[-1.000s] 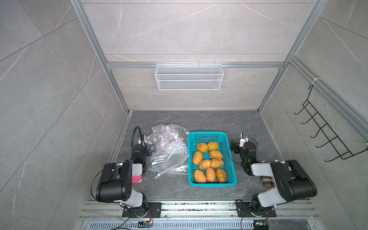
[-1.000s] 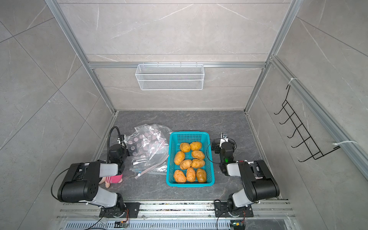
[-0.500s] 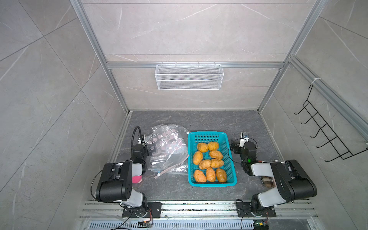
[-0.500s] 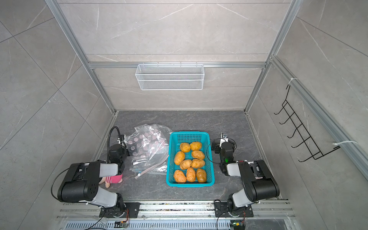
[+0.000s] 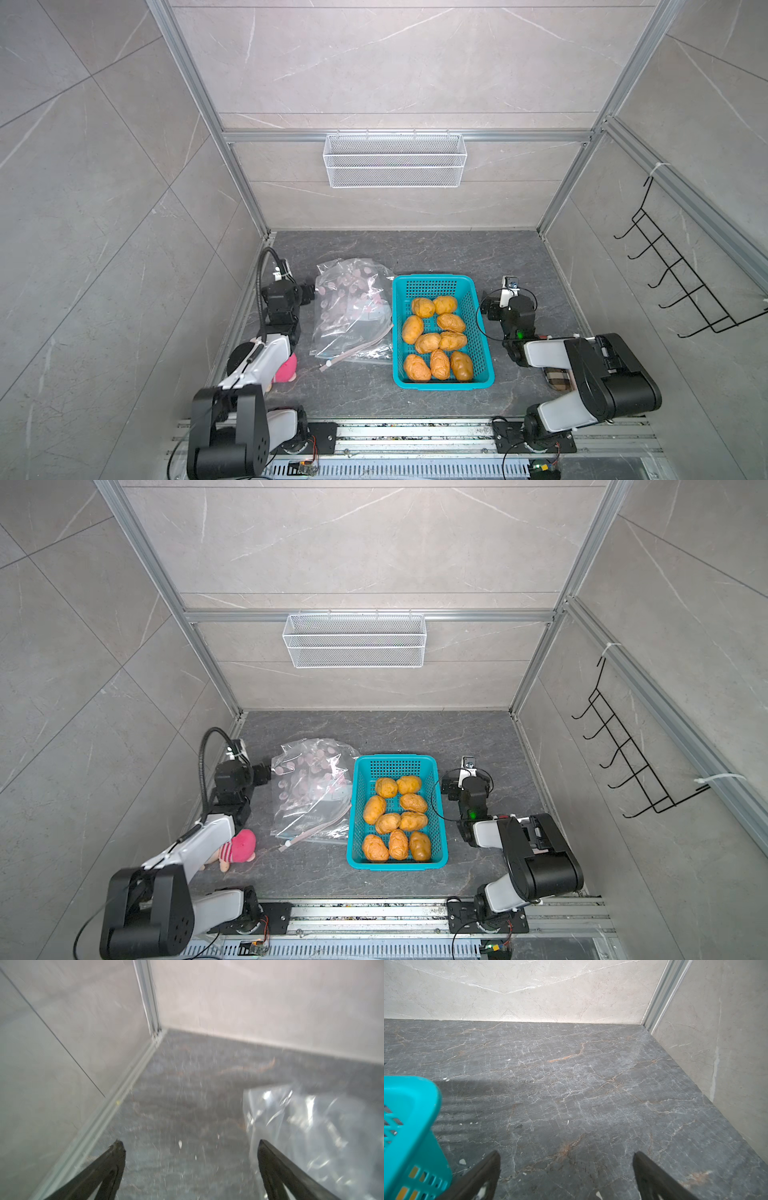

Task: Put the potatoes into a zipper bag and zip it
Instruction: Pick up the zipper food storage bag.

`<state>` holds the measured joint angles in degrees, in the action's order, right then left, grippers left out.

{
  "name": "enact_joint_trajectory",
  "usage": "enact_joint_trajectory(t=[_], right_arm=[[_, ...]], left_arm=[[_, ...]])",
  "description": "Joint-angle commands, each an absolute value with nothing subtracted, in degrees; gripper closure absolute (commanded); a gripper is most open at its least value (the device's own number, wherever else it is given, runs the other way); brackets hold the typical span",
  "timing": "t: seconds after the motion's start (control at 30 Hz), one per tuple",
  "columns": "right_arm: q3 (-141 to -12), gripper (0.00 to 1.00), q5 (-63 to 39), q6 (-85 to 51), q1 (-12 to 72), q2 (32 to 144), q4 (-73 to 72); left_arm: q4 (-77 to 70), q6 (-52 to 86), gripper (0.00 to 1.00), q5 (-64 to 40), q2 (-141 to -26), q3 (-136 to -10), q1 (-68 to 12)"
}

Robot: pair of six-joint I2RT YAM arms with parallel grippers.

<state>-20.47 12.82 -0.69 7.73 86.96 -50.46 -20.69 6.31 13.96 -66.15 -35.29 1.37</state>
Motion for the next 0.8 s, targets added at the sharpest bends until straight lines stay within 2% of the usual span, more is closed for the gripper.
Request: enact_joint_trajectory(t=[0.0, 0.07, 0.2, 0.27, 0.3, 0.43, 0.53, 0.63, 0.7, 0.77], right_arm=[[-20.04, 0.01, 13.44, -1.26, 7.56, 87.06, -51.76], [-19.93, 0.01, 13.45, -1.21, 7.6, 87.0, -51.84], [-19.17, 0.01, 16.42, -1.92, 8.08, 84.22, -50.37], [-16.62, 0.01, 16.62, -0.5, 8.75, 84.08, -57.23], [-16.33, 0.01, 20.29, -0.04, 10.1, 81.93, -56.19], [-24.97, 0.01, 26.55, -5.52, 11.09, 64.83, -30.52], [-34.28, 0.01, 21.12, -14.54, 11.08, 56.56, -13.7], [-40.25, 0.01, 13.45, -23.0, 11.08, 53.53, -0.72], [-40.54, 0.04, 7.88, -22.96, 11.45, 52.64, 2.34], [-39.86, 0.1, 9.21, -21.49, 13.12, 51.51, 5.07]], left_arm=[[-15.04, 12.38, 0.0, 21.41, -62.46, -39.4, 1.41], [-9.45, 12.65, 0.0, 23.31, -63.79, -46.33, 1.35], [13.91, 15.11, 0.0, 26.28, -68.75, -67.01, 1.36], [22.0, 13.42, 0.0, 19.77, -69.95, -73.98, 1.38], [23.75, 12.48, 0.0, 15.28, -69.93, -75.6, 1.36], [27.64, 10.47, 0.01, -3.09, -67.79, -77.09, 1.25], [30.15, 9.89, 0.02, -12.64, -66.42, -76.95, 1.15], [37.33, 5.09, 0.02, -24.37, -67.32, -78.27, 0.14], [45.8, -0.48, 0.05, -25.54, -68.92, -79.9, -4.78], [54.8, -7.72, 0.06, -14.62, -70.41, -80.69, -16.22]])
